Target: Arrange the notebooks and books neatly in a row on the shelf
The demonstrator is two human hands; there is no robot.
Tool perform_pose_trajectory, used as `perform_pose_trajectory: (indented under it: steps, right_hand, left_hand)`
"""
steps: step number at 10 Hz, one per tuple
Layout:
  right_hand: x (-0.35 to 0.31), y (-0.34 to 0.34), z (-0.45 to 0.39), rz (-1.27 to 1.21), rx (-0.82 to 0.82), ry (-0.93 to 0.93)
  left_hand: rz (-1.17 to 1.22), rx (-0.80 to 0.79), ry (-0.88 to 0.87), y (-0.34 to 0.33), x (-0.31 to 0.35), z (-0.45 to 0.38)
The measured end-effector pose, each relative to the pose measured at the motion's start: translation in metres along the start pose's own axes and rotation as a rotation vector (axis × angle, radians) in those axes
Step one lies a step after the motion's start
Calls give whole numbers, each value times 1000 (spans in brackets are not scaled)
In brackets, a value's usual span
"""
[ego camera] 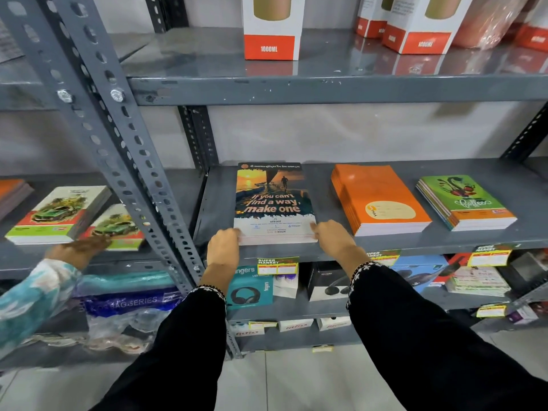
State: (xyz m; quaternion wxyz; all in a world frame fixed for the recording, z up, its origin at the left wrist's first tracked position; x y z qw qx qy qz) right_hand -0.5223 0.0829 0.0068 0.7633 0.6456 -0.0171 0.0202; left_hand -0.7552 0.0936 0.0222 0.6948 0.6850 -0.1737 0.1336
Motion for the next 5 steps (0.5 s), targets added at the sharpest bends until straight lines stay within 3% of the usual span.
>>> perform_pose_trajectory:
  steps: [2,4,5]
  right_hand:
    - [-10,-8,9,198,11,25]
    - [-10,-6,14,155,9,47]
    - [1,5,24,163,139,51]
  left_hand:
    - [-189,-53,9,-7,7,3]
    - [-180,-34,38,-12,13,15]
    - [-183,-6,22,-10,29,32]
Point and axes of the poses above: each hand's wrist, its own z-axis away from the middle knuckle, its own y-axis out of the back of the hand, x = y × z, the point moved 10 cm from there along -z, towards the middle knuckle, and after that the axes turned 9 degrees about z, right-handed, at the moved point
